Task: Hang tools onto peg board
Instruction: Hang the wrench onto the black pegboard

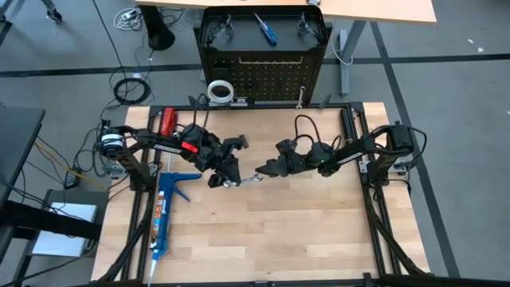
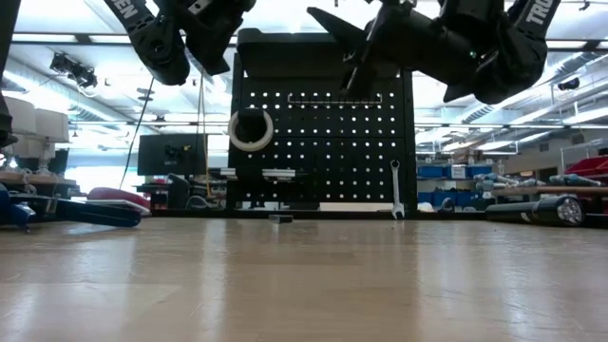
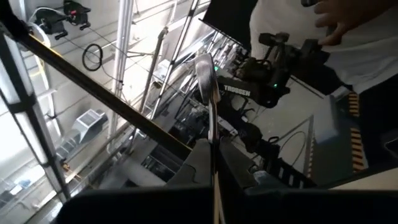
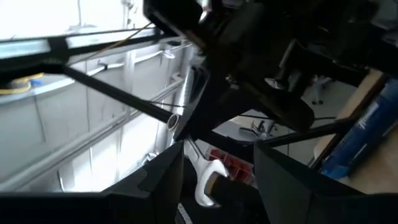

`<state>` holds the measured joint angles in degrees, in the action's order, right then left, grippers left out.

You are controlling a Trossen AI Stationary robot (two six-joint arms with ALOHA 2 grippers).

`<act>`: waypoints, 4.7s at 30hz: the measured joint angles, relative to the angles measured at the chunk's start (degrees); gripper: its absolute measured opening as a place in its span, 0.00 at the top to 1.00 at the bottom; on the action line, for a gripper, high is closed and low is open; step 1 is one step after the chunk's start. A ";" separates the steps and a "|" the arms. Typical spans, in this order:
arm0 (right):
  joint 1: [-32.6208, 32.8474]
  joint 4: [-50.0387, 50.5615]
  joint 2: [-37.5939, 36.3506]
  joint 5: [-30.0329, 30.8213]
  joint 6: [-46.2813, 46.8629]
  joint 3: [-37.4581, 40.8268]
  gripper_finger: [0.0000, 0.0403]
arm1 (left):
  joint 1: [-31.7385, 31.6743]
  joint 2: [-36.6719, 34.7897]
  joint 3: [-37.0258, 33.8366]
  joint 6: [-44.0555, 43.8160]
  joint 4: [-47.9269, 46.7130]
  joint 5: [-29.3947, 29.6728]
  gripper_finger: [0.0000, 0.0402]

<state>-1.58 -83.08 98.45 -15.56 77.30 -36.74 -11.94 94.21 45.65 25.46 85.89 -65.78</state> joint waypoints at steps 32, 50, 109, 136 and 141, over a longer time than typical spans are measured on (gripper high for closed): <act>8.39 8.53 -0.04 17.44 1.96 -0.01 0.65 | 0.24 0.02 0.02 15.15 -16.79 -0.46 1.00; 8.49 5.03 -0.04 25.97 -1.01 0.01 0.89 | 2.42 -0.09 0.09 31.52 -25.89 14.84 1.00; 13.46 30.05 -10.64 69.33 -77.22 8.80 0.51 | 5.83 -0.24 -0.02 -13.37 -21.50 66.34 1.00; 9.74 33.25 -12.52 44.97 -84.98 8.87 0.86 | 3.15 -0.22 -0.02 -24.42 -31.46 50.01 1.00; 9.70 30.76 -12.48 43.88 -84.66 8.91 0.93 | 3.23 -0.39 0.11 -24.31 -30.98 49.62 1.00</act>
<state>8.12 -52.32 85.97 28.32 -7.36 -27.83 -8.71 93.82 45.76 1.15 54.91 -16.16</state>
